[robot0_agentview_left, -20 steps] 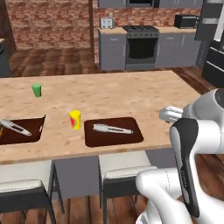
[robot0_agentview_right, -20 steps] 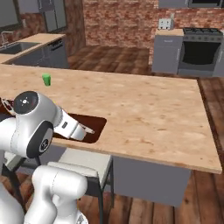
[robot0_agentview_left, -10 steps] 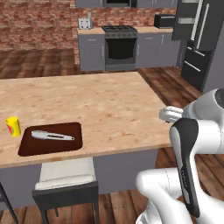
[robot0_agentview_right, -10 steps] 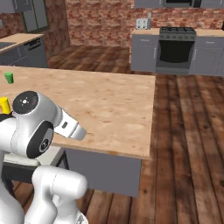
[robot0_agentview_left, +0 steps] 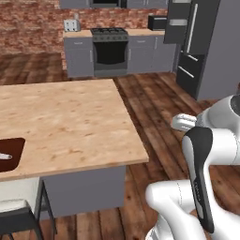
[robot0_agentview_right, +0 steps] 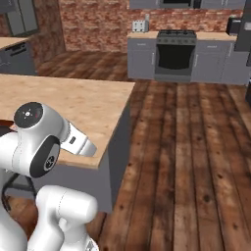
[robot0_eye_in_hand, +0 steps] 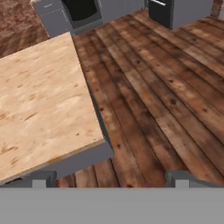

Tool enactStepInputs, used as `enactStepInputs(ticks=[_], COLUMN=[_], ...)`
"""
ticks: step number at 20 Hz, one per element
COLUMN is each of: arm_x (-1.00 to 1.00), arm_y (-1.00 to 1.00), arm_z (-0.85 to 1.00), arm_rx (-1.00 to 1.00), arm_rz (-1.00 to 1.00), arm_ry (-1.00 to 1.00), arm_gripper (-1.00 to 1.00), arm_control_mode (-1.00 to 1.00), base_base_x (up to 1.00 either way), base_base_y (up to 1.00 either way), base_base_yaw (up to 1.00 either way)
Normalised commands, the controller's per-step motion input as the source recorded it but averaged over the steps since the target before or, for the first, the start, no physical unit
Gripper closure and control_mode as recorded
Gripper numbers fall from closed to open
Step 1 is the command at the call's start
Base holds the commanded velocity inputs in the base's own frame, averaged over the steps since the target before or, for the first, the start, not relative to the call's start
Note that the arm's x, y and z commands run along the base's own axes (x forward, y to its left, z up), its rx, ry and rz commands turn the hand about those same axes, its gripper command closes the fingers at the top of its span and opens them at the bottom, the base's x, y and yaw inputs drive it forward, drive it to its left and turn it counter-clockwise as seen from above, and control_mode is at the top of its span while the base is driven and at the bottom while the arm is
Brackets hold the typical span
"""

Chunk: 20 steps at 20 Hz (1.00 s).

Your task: Gather the carrot and eggplant from the fridge and place them on a tray on the dining counter. Then gather the fishs from the fridge and place them on the other tray.

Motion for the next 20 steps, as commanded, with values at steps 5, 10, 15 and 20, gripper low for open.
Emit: enactStepInputs(ticks=[5,10,15,20], arm_x=[0.0,0.0,0.0,0.0], arm_y=[0.0,0.0,0.0,0.0], arm_z=[0.0,0.0,0.0,0.0], arm_rx=[0.0,0.0,0.0,0.0], arm_rz=[0.0,0.0,0.0,0.0], arm_ry=[0.0,0.0,0.0,0.0], arm_gripper=[-1.0,-1.0,-1.0,-1.0], arm_control_mode=[1.0,1.0,1.0,1.0], base_base_x=[0.51,0.77,0.93,1.0], base_base_y=[-1.0,-1.0,-0.96,-0.65], base_base_yaw=[0.0,0.0,0.0,0.0])
